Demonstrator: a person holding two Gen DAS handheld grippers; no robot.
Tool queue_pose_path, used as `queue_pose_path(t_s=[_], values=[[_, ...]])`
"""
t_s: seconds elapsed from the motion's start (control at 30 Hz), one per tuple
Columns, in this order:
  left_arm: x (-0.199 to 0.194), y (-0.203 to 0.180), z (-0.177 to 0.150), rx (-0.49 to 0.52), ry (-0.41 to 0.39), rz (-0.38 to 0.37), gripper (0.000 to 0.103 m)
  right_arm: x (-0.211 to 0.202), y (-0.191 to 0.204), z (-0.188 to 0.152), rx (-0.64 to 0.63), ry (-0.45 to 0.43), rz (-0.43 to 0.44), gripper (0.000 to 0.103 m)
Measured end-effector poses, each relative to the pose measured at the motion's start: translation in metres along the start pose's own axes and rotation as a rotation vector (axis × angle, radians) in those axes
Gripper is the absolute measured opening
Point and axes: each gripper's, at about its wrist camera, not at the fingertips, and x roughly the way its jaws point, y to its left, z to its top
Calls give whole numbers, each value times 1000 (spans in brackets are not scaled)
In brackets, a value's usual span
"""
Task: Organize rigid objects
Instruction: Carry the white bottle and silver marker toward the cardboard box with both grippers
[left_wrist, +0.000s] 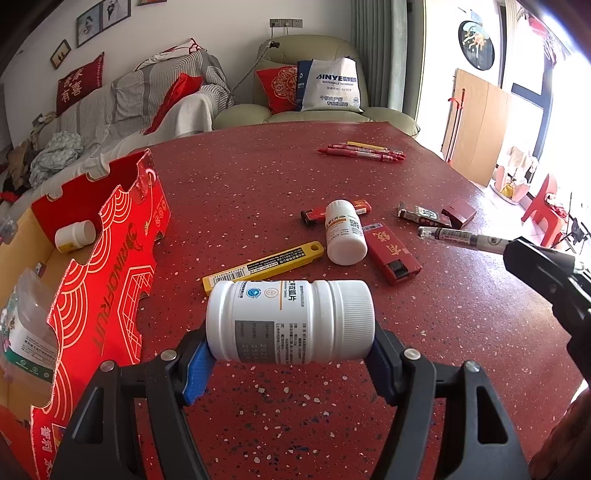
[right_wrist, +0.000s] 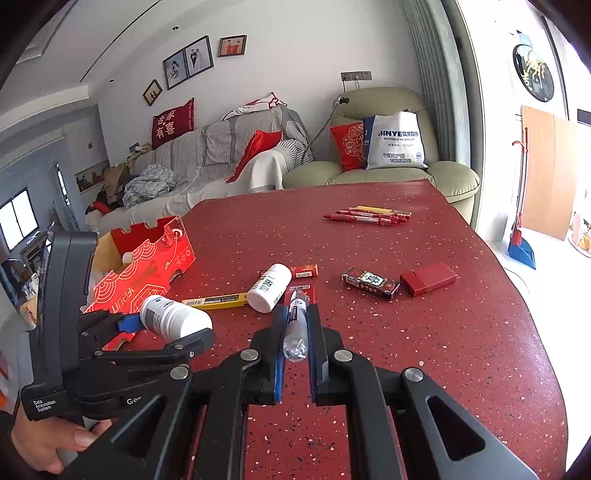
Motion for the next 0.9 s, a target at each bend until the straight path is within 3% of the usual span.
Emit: queue_pose_path(t_s=[0.43,0.9], values=[[-3,0,8,19,-21,16,73,9,4,0,-20,0,-2,10],[-7,6,0,-42,-15,-21,73,1,6,8,-2,-36,18,10]])
